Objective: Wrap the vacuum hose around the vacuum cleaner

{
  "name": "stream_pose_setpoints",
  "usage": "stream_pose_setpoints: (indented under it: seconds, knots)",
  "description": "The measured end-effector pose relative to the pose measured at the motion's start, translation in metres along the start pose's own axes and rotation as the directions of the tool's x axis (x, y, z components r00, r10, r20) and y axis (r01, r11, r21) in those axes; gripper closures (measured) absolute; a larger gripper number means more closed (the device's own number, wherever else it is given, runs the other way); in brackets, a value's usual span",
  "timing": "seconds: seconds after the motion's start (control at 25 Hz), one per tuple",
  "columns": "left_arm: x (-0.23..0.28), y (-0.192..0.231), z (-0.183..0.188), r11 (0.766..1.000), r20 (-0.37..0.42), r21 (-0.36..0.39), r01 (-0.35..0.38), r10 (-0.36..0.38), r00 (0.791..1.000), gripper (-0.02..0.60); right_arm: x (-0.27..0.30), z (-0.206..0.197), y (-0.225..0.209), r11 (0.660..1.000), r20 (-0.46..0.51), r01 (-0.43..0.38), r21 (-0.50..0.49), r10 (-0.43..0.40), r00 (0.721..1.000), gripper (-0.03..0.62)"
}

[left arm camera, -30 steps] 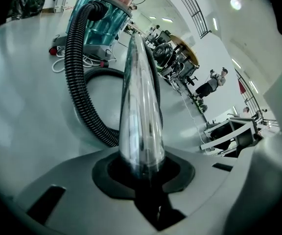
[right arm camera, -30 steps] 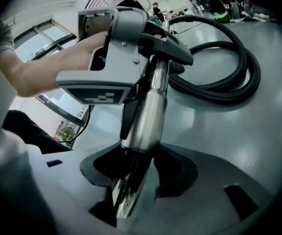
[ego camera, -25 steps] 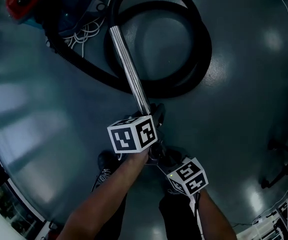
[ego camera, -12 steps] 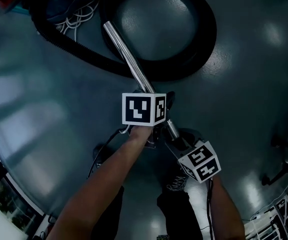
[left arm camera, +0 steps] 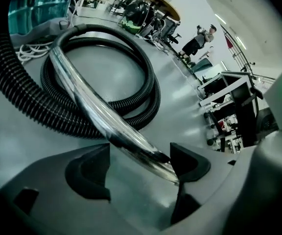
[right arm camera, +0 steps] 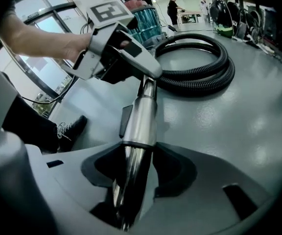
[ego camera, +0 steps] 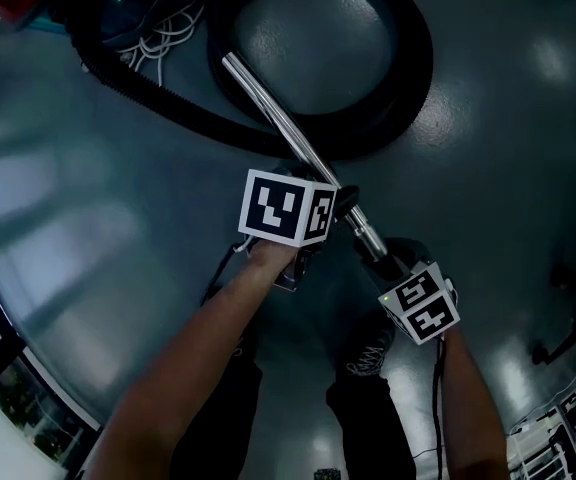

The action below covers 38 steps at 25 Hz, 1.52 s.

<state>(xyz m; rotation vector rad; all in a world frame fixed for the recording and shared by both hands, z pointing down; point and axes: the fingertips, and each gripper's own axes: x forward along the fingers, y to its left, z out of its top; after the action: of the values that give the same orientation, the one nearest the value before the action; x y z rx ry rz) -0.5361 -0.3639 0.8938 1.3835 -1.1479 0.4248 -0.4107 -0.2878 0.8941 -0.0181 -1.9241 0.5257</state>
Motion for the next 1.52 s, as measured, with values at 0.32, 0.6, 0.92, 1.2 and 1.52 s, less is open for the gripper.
stream_pose_setpoints:
  seconds: [0.32,0.6,0.92,1.2,1.52]
  knots:
    - [-0.018,-0.008,-0.027,0.982,-0.075,0.183,0.036,-0.022,0.997,0.207,0.008,0.007,-0.041,0.992,-0.035,0.11,-0.068,-0.113,0.993,0.413]
    - [-0.02,0.001,-0.044,0.952,-0.097,0.305,-0.011,0.042,0.994,0.432,0.021,0.017,-0.066,0.967,-0.038,0.245,-0.075,-0.248,0.968,0.413]
    - [-0.025,-0.003,-0.053,0.94,-0.109,0.342,0.016,0.023,0.994,0.575,0.022,0.021,-0.085,0.938,-0.021,0.341,-0.055,-0.342,0.939,0.411]
    - [-0.041,-0.025,-0.038,0.914,-0.074,0.404,0.027,0.003,0.997,0.575,0.002,0.023,-0.081,0.934,0.006,0.358,-0.024,-0.358,0.934,0.402]
    - [-0.1,-0.088,-0.02,0.881,-0.033,0.472,0.025,-0.011,0.999,0.575,-0.104,0.065,-0.045,0.936,0.168,0.352,0.028,-0.351,0.921,0.403]
